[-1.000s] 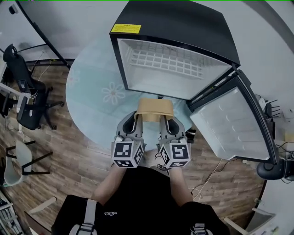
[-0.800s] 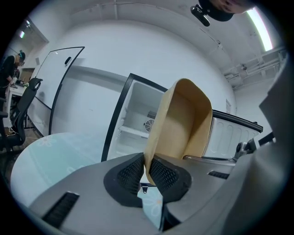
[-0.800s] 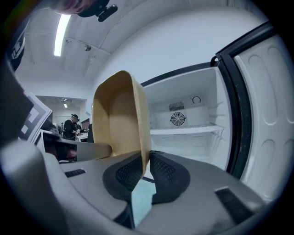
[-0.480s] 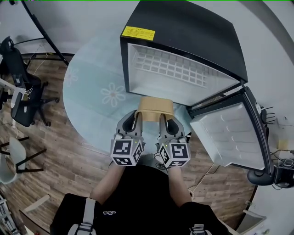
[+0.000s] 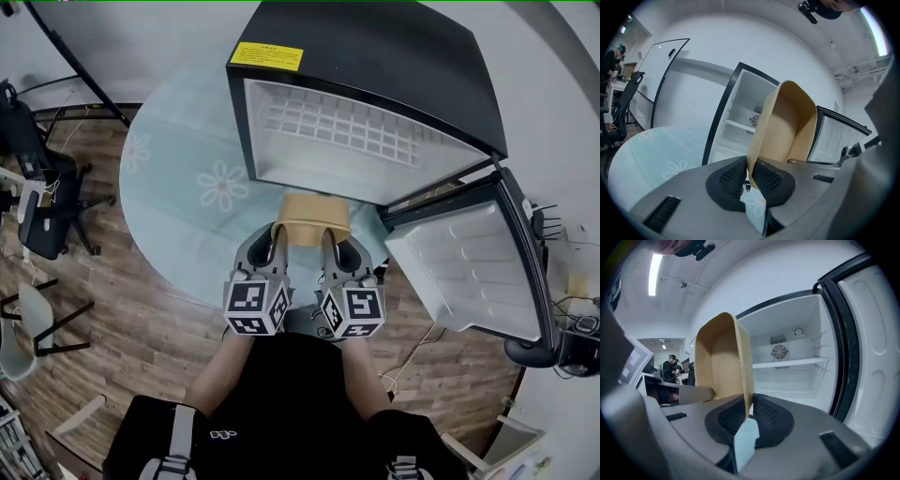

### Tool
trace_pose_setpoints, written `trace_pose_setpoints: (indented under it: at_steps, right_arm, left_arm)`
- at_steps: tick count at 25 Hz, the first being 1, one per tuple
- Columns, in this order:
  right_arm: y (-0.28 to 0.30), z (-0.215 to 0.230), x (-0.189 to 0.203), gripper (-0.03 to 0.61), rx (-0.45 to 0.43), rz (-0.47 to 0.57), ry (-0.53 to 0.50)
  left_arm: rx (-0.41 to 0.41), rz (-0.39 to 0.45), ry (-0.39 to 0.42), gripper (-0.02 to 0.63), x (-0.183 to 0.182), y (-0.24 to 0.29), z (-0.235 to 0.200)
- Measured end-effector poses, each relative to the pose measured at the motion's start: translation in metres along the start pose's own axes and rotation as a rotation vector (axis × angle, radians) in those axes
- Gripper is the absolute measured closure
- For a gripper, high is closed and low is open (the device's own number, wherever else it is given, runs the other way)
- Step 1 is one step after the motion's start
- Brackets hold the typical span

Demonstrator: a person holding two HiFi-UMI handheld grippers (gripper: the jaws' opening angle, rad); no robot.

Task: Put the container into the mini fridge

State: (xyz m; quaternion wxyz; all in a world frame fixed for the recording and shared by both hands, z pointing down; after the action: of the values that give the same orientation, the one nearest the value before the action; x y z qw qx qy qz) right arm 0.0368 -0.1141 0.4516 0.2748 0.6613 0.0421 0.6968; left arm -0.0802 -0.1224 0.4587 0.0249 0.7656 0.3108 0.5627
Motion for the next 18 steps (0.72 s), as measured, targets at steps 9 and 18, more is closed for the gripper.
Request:
trace_pose_setpoints:
  at_steps: [9, 18]
  right_arm:
    - [0.003, 0.02, 0.014, 0.541, -0.009, -0.026, 0.069]
    - [0.008, 0.06, 0.027, 0.54, 0.026, -0.068, 0.127]
  left_arm:
    - [-0.016, -0.061, 0.05, 0.574, 0.012, 0.015, 0.011]
    - [-0.007, -0.122, 0.113, 0.577, 0.024, 0.05, 0.033]
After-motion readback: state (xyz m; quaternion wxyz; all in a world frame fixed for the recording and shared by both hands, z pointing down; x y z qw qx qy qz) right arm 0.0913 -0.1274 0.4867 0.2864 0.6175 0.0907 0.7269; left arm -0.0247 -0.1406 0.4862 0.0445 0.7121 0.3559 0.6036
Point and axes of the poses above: the fingertips, and each gripper's own axes: y forward along the fingers, z to its right, x out of its underside, the point moved 2 cm from there along -y, backward along the fingers, and after that the axes turned 7 degrees about -z, right-handed, at the moved point
